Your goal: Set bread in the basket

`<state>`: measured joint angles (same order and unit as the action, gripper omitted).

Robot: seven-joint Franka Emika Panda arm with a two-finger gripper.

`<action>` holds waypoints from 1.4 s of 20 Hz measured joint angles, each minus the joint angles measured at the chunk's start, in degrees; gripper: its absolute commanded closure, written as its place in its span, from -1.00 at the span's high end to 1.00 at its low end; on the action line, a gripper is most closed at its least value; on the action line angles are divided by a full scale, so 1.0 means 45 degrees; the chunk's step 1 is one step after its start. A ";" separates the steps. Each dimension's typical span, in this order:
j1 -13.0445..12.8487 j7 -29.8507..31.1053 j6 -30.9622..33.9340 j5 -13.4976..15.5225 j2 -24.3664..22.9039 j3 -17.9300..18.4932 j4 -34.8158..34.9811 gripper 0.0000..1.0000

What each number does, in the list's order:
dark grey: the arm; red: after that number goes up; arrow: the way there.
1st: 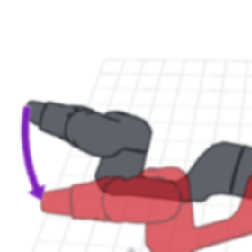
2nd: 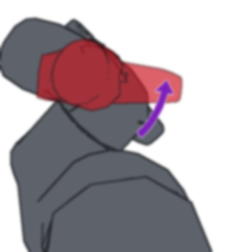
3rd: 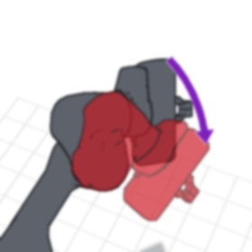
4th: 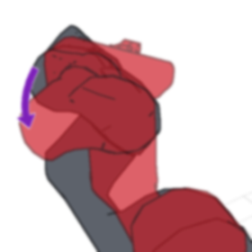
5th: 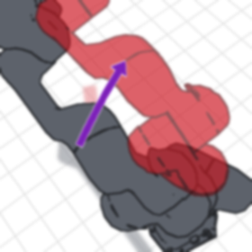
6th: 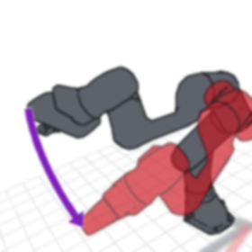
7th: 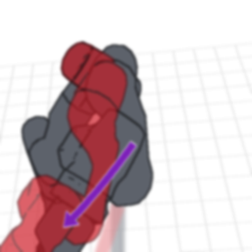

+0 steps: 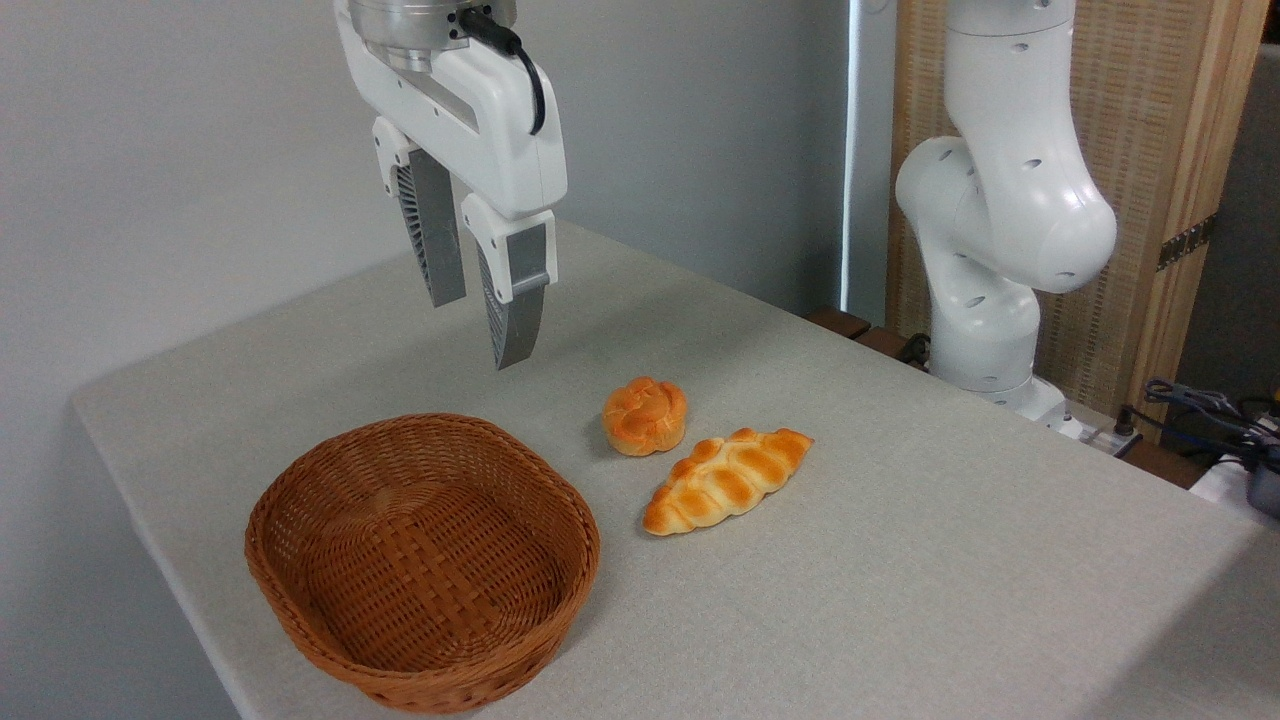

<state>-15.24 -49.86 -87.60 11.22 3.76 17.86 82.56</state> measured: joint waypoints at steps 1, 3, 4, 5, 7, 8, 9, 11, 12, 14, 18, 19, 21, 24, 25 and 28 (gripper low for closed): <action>-0.0003 0.0001 0.0028 0.0000 0.0001 -0.0002 0.0002 1.00; -0.0011 0.0001 0.0406 0.0000 0.0001 -0.0060 0.0003 1.00; -0.0021 0.0001 0.0500 0.0000 0.0001 -0.0088 0.0003 1.00; -0.0026 0.0001 0.0544 0.0000 0.0001 -0.0097 0.0003 1.00; -0.0024 0.0001 0.0561 0.0000 0.0002 -0.0097 0.0005 1.00; -0.0023 0.0001 0.0563 0.0000 0.0003 -0.0097 0.0009 1.00; -0.0023 0.0001 0.0564 0.0000 0.0004 -0.0097 0.0018 1.00; -0.0023 0.0001 0.0564 0.0000 0.0008 -0.0097 0.0037 1.00; -0.0023 0.0001 0.0566 0.0000 0.0010 -0.0097 0.0048 1.00; -0.0023 0.0001 0.0568 0.0000 0.0013 -0.0097 0.0066 1.00; -0.0023 0.0001 0.0568 0.0000 0.0013 -0.0097 0.0068 1.00; -0.0023 0.0001 0.0568 0.0000 0.0013 -0.0097 0.0068 1.00; -0.0023 0.0001 0.0569 0.0000 0.0013 -0.0097 0.0068 1.00; -0.0015 0.0001 0.0569 0.0000 0.0013 -0.0096 0.0068 1.00; -0.0009 0.0001 0.0569 0.0000 0.0013 -0.0094 0.0068 1.00; 0.0017 0.0002 0.0569 0.0000 0.0012 -0.0083 0.0067 1.00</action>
<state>-15.17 -49.85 -85.04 11.22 3.82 17.49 82.87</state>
